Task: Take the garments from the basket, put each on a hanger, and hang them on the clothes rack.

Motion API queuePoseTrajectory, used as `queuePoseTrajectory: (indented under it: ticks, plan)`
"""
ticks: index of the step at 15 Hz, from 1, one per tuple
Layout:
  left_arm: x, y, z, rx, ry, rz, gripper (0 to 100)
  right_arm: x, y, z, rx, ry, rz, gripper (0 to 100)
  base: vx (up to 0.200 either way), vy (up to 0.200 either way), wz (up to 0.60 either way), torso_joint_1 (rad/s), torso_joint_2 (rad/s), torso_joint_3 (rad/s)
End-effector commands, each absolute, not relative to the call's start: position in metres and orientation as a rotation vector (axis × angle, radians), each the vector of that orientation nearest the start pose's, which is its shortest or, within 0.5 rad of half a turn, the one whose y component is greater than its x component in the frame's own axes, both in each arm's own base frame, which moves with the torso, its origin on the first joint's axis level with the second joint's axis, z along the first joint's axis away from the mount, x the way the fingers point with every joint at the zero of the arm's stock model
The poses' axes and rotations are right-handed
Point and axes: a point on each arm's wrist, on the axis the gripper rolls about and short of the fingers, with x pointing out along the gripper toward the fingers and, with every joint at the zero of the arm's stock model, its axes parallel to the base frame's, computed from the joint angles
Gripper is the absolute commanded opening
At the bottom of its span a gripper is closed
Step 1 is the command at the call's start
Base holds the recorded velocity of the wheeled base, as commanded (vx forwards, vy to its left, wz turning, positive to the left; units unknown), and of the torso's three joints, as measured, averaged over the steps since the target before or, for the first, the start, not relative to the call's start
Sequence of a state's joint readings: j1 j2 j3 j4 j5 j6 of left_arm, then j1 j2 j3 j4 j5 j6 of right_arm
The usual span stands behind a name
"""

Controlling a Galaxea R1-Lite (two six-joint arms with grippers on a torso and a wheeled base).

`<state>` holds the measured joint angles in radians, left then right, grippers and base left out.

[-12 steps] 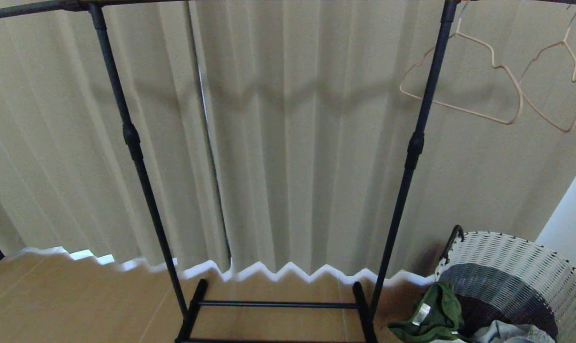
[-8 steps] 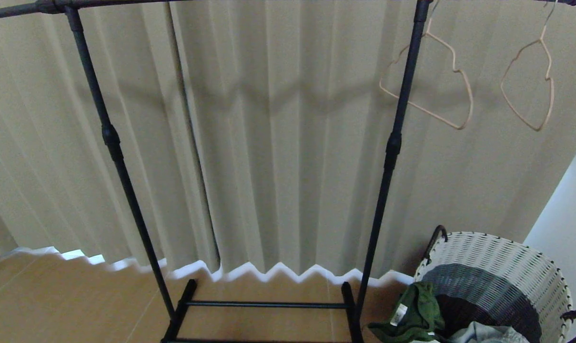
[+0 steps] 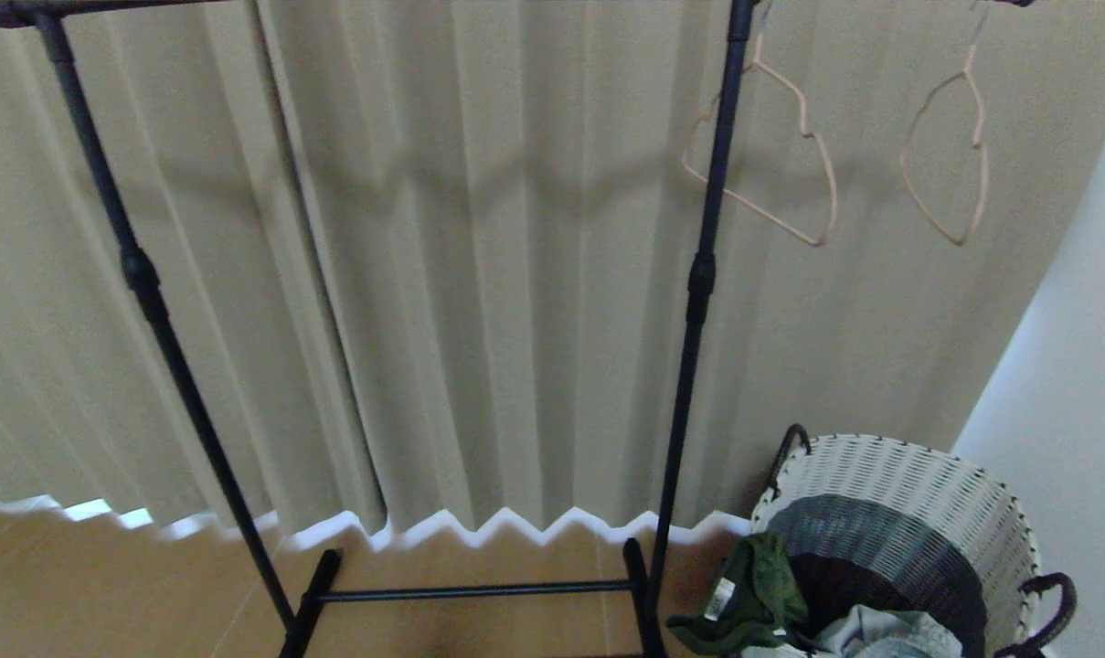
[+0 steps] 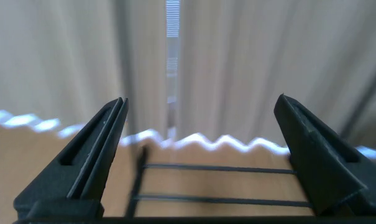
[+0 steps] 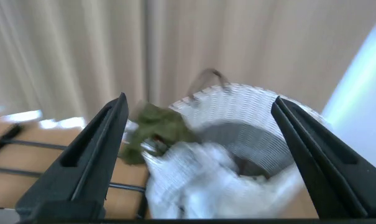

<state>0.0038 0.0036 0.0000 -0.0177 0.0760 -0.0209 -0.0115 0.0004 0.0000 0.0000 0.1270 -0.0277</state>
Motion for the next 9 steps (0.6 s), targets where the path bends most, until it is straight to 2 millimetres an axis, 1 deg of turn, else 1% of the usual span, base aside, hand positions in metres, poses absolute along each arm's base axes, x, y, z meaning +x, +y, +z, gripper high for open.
queuePoseTrajectory:
  ticks: [1, 7, 8, 9]
  plan:
    - [-0.023, 0.002, 0.077, -0.022, -0.016, 0.081, 100, -0.023, 0.003, 0.076, -0.031, -0.002, 0.120, 100, 0.000, 0.000, 0.00, 0.000, 0.00, 0.000]
    - [-0.023, 0.002, 0.078, -0.024, -0.018, 0.083, 100, -0.023, 0.003, 0.076, -0.035, -0.004, 0.121, 100, 0.000, 0.000, 0.00, 0.000, 0.00, 0.000]
    - [-0.023, 0.002, 0.078, -0.021, -0.018, 0.081, 100, -0.024, 0.003, 0.079, -0.038, -0.001, 0.123, 100, 0.000, 0.000, 0.00, 0.000, 0.00, 0.000]
    - [-0.023, 0.002, 0.078, -0.021, -0.018, 0.081, 100, -0.025, 0.002, 0.099, -0.061, 0.050, 0.150, 100, 0.000, 0.000, 0.00, 0.000, 0.00, 0.000]
